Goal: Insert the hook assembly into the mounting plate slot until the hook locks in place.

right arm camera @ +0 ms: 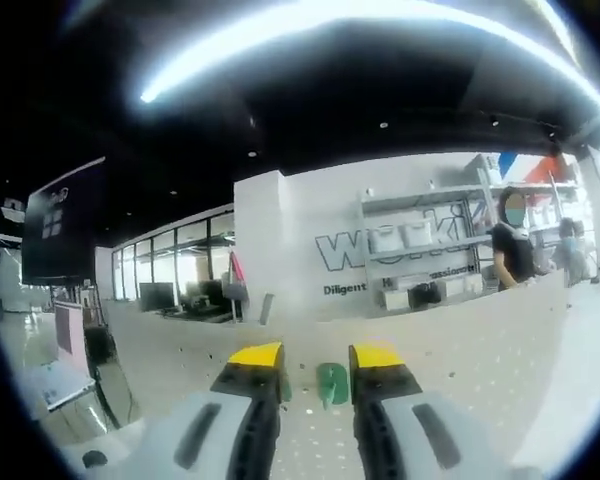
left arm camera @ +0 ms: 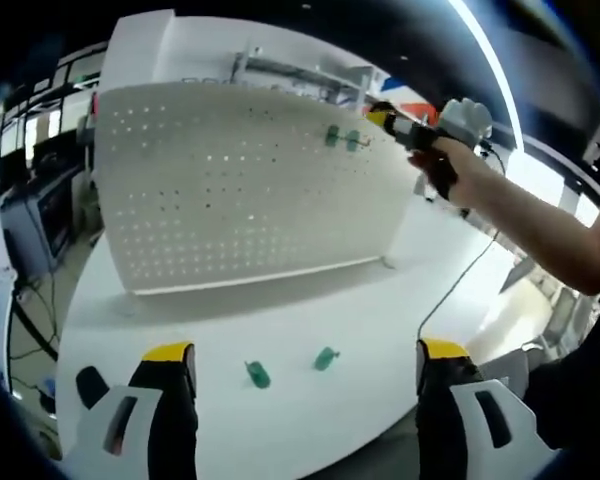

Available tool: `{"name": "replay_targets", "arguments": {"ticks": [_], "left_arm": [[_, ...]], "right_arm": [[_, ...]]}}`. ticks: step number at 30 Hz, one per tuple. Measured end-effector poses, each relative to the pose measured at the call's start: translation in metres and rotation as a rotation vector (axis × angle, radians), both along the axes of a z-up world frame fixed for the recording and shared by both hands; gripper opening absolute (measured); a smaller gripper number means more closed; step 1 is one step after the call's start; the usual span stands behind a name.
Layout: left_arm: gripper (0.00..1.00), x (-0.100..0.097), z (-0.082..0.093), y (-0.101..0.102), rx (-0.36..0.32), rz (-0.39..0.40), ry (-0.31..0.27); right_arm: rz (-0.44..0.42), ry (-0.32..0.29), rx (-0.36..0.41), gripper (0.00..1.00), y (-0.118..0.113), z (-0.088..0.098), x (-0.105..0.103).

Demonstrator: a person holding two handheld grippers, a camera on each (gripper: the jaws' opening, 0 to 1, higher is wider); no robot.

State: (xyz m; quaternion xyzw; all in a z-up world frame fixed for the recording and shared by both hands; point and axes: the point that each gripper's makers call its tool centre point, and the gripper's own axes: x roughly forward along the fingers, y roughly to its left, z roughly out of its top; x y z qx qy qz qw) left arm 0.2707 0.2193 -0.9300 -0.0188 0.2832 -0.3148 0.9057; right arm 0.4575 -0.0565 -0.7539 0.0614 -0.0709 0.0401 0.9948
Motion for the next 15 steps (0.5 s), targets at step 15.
{"name": "replay_targets", "arguments": {"ticks": [15], "left_arm": [[0.95,-0.009,-0.006,0.000,0.038,-0.011,0.012]], "right_arm": [[0.127,0.130,-0.103,0.28,0.018,-0.035,-0.052]]}}
